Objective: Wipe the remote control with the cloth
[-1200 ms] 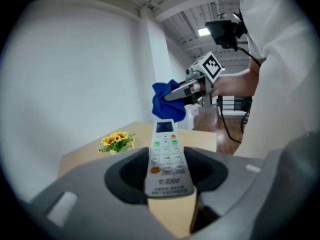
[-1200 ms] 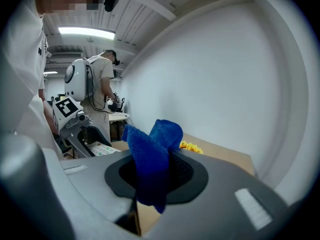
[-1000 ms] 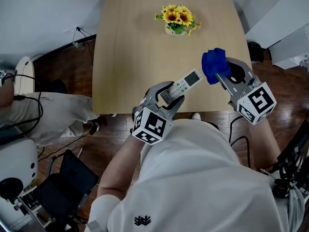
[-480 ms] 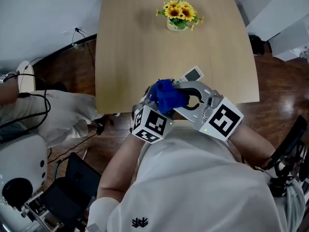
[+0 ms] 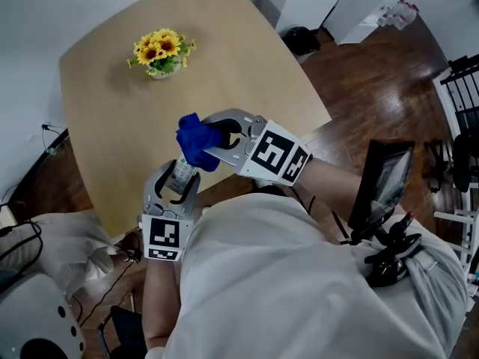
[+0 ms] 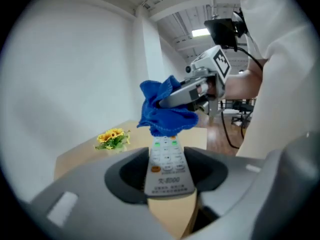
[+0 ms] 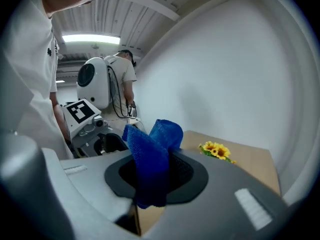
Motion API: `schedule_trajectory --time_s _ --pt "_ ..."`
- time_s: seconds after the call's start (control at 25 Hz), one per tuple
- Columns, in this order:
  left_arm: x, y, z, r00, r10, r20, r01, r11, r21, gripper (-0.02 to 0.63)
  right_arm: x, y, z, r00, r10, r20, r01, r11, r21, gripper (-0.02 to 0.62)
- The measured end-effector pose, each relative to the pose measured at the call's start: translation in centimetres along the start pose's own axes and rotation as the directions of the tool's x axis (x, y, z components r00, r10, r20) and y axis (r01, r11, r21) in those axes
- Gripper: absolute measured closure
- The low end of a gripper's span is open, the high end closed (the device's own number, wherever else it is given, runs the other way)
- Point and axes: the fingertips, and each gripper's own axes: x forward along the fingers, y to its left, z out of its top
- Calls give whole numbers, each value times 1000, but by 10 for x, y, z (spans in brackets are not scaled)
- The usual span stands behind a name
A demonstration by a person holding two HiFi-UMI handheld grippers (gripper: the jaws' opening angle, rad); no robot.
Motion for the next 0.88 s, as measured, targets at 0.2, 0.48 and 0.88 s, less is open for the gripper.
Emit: schedule_trajectory --time_s 0.2,0.48,0.88 --pt "12 -17 7 1000 -24 2 24 1000 9 371 -45 -48 -23 990 -136 -39 136 991 3 517" --pt "34 -37 24 998 -61 9 61 998 10 371 -89 -70 -16 979 -201 14 200 978 54 517" --pt "54 -69 48 997 -78 13 78 997 25 371 -72 42 33 986 113 121 -117 993 29 517"
